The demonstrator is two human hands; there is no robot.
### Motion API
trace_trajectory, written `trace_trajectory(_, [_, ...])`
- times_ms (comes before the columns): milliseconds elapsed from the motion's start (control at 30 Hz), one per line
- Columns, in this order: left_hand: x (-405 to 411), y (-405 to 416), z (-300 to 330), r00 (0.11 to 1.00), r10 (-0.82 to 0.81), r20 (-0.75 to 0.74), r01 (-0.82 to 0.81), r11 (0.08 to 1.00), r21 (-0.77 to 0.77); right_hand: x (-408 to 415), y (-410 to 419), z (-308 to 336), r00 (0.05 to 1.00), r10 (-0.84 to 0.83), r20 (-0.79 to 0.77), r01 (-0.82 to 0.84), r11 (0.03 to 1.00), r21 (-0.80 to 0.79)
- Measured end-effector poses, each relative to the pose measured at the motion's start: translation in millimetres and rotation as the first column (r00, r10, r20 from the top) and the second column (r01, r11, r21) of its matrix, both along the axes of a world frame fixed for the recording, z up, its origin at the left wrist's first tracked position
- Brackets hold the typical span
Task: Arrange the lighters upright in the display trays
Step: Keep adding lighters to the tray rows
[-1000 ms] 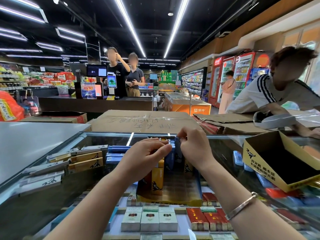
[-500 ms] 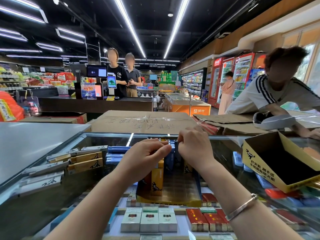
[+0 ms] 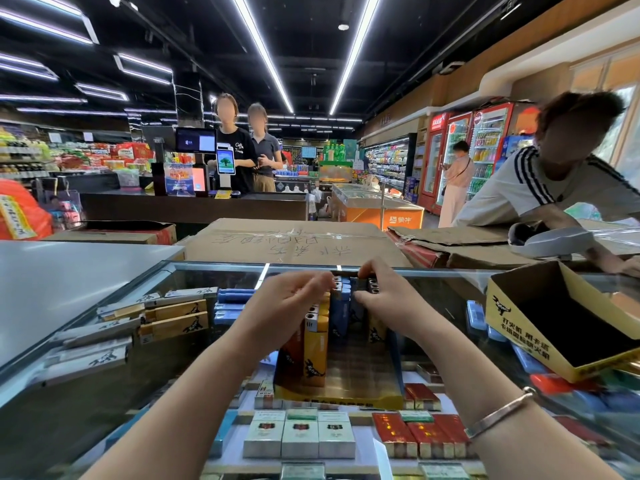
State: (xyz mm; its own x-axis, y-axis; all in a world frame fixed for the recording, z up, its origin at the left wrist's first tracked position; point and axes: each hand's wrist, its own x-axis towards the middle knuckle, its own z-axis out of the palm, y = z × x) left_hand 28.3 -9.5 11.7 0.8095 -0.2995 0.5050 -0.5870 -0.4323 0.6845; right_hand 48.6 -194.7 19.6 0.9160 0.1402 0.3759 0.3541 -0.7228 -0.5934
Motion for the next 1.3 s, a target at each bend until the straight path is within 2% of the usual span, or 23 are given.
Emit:
trace_trajectory(67, [5.2, 9.4, 3.6, 0.991, 0.127, 0.048, -0.124, 0.99, -0.068, 0.4, 1.0, -3.2, 0.999, 0.001, 0.038, 0.001, 0.999, -0.035])
trace_trajectory(133, [13.0, 27.7, 5.6, 0.942, 0.321, 0.101, -0.318, 0.947, -0.04, 1.0, 2.7, -5.6, 0.998, -0.016, 0.066, 0.019, 0.999, -0.035])
trace_trajectory(200, [20.4, 51.1, 1.1, 0.879, 0.472, 0.059, -0.476, 0.871, 0.123, 1.4, 3.4, -7.3, 0.996, -0.028, 0.084, 0.031, 0.999, -0.036])
trace_trajectory(267, [26.0, 69.0, -4.5, 0.814, 0.578, -0.057, -0.538, 0.787, 0.303, 1.7, 3.3, -7.9, 0.995, -0.027, 0.093, 0.031, 0.999, -0.043])
trace_trajectory(333, [30.2, 75.5, -10.1, 0.778, 0.619, -0.106, -0.513, 0.723, 0.463, 1.5, 3.0, -7.9, 0.995, -0.028, 0.092, 0.033, 0.998, -0.052])
trace_trajectory(433, [36.6, 68.6, -20.4, 0.812, 0.569, -0.129, -0.384, 0.687, 0.617, 0.6, 3.2, -7.0, 0.996, -0.029, 0.09, 0.035, 0.997, -0.066])
trace_trajectory(500, [39.4, 65.1, -27.7, 0.827, 0.546, -0.134, -0.341, 0.677, 0.653, -0.3, 3.6, -6.3, 0.996, -0.028, 0.085, 0.034, 0.997, -0.064])
trace_trajectory(567, [43.5, 66.3, -31.9, 0.838, 0.542, -0.071, -0.365, 0.652, 0.665, -0.9, 3.8, -5.9, 0.996, -0.029, 0.083, 0.034, 0.997, -0.064])
trace_trajectory(667, [51.4, 66.0, -33.5, 0.829, 0.559, 0.027, -0.406, 0.567, 0.717, -1.8, 3.9, -5.4, 0.996, -0.033, 0.082, 0.038, 0.997, -0.068])
trace_trajectory(733, [52.7, 63.2, -32.3, 0.817, 0.577, 0.003, -0.382, 0.537, 0.752, -2.1, 3.8, -5.0, 0.996, -0.034, 0.079, 0.039, 0.997, -0.072])
trace_trajectory(867, [52.2, 64.0, -29.4, 0.801, 0.566, -0.196, -0.293, 0.655, 0.697, -1.6, 3.6, -5.2, 0.996, -0.033, 0.077, 0.04, 0.995, -0.088])
trace_trajectory(967, [52.2, 61.6, -30.1, 0.807, 0.567, -0.164, -0.295, 0.628, 0.72, -1.2, 3.3, -5.0, 0.997, -0.037, 0.074, 0.044, 0.994, -0.096])
trace_trajectory(1133, [50.4, 63.2, -33.1, 0.826, 0.556, -0.096, -0.337, 0.623, 0.706, -1.9, 4.0, -3.4, 0.997, -0.04, 0.062, 0.046, 0.994, -0.096])
trace_trajectory(1167, [50.1, 63.9, -33.0, 0.832, 0.548, -0.09, -0.351, 0.645, 0.679, -2.1, 3.9, -2.3, 0.996, -0.043, 0.073, 0.049, 0.995, -0.091])
trace_trajectory(1233, [47.6, 62.8, -28.2, 0.859, 0.488, -0.156, -0.355, 0.787, 0.505, -3.4, 3.6, 1.1, 0.99, -0.06, 0.125, 0.069, 0.995, -0.069])
trace_trajectory(1300, [41.4, 57.4, -17.4, 0.915, 0.354, -0.195, -0.314, 0.926, 0.212, -5.8, 3.6, 4.5, 0.976, -0.081, 0.201, 0.087, 0.996, -0.025])
